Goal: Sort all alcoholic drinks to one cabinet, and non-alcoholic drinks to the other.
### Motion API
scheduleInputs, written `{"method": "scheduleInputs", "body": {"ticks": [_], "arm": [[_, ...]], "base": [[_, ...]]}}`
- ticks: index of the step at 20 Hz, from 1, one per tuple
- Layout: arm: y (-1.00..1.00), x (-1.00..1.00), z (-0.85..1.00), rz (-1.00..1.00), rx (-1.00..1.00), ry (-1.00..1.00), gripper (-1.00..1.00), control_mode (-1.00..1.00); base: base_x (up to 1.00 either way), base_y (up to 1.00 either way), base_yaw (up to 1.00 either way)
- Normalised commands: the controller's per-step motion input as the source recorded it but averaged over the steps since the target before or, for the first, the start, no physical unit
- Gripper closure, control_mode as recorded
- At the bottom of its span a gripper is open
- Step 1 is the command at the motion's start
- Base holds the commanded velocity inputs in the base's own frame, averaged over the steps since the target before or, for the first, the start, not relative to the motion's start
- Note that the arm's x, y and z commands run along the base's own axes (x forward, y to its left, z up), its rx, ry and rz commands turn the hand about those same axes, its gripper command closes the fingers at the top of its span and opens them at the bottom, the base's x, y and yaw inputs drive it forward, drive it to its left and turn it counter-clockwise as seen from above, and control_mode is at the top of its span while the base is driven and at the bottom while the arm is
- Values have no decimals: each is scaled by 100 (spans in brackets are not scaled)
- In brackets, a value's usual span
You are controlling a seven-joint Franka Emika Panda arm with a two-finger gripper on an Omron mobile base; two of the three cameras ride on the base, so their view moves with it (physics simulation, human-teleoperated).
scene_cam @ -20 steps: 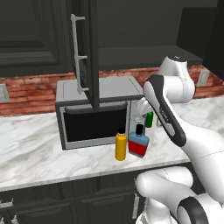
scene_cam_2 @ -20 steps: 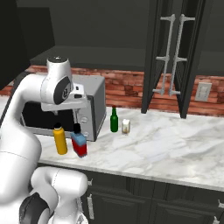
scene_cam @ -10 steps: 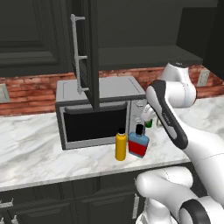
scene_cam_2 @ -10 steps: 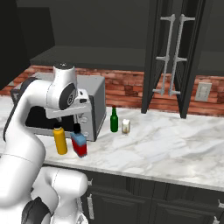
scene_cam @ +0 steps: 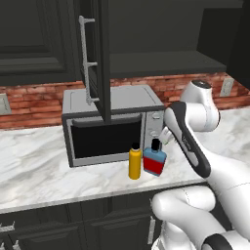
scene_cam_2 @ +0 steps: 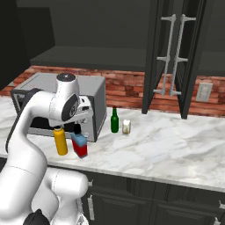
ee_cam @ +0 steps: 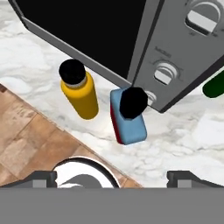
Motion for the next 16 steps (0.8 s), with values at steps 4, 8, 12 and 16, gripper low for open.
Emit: {"method": "scheduleInputs", "body": {"ticks": [4,8,12,16], "arm": [[0,0,-22,2,0,-11,-100,-100],[0,-1,-14,0,0,-12,-100,-100],[0,0,-16,0,0,-4,-100,-100],[0,0,-21,0,4,0,-100,-100]], "base": [[0,0,0],[0,0,0],[0,0,0],[0,0,0]]}}
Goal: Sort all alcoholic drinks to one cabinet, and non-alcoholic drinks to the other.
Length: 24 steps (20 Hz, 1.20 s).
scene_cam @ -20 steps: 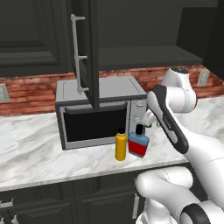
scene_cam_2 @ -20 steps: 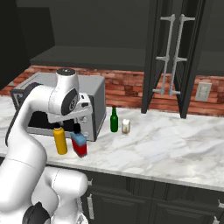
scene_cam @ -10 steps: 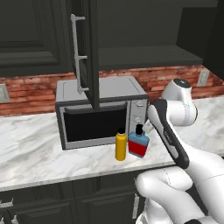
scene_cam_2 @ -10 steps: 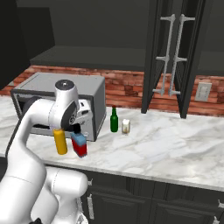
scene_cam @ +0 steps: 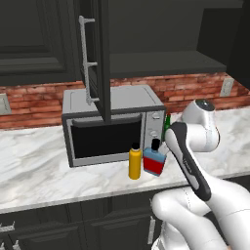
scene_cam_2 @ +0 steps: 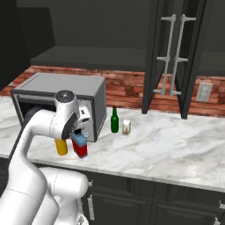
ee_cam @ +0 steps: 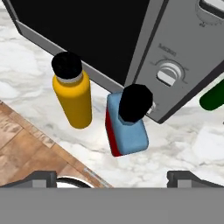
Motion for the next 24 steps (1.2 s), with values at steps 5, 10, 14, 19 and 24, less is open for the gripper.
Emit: {"method": "scheduleInputs", "body": {"ticks": [5,10,14,19,24], "arm": [[0,0,-17,0,5,0,-100,-100],[0,8,-12,0,6,1,-100,-100],[0,16,-10,0,5,2,-100,-100],[0,25,-9,0,4,5,-100,-100],[0,29,-12,0,2,5,-100,-100]], "base": [[0,0,0],[0,0,0],[0,0,0],[0,0,0],[0,0,0]]}}
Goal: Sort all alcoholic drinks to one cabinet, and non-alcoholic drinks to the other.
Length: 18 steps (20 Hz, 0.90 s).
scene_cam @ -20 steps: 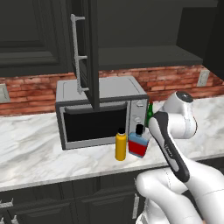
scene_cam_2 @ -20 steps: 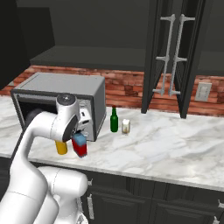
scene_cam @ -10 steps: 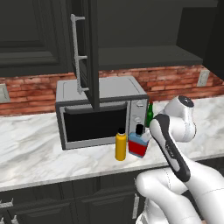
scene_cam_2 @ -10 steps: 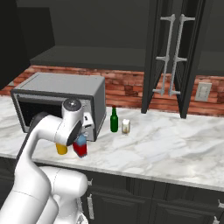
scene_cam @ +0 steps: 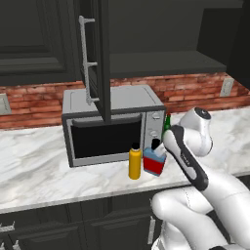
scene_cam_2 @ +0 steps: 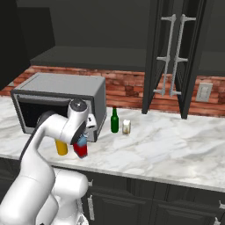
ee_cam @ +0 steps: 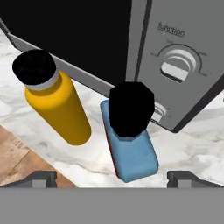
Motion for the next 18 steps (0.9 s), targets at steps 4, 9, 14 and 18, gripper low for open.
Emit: {"method": "scheduleInputs", "body": {"ticks": [4,9,14,18], "arm": [[0,30,-16,0,1,5,-100,-100],[0,28,-22,0,0,1,-100,-100],[0,23,-28,0,0,0,-100,-100],[0,23,-28,0,0,0,-100,-100]], "base": [[0,0,0],[0,0,0],[0,0,0],[0,0,0]]}}
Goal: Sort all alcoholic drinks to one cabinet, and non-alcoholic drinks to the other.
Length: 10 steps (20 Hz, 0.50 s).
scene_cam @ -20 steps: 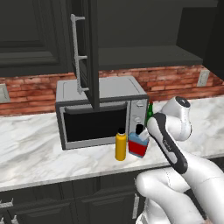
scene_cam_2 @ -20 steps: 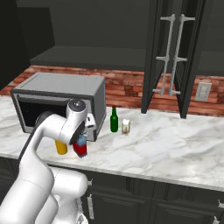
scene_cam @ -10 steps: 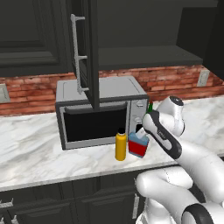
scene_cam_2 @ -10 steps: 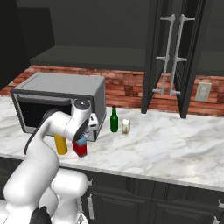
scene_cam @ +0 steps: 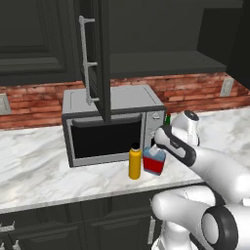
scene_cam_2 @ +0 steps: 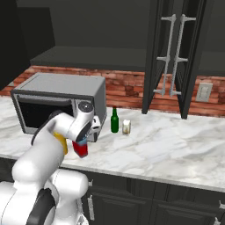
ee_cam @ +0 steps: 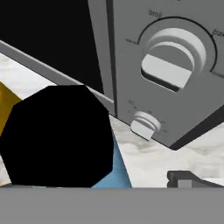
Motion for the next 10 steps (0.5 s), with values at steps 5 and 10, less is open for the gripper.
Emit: {"method": "scheduleInputs", "body": {"ticks": [5,10], "arm": [[1,22,-25,0,0,2,-100,-100],[4,22,-26,0,2,8,-100,-100]], "base": [[0,0,0],[0,0,0]]}}
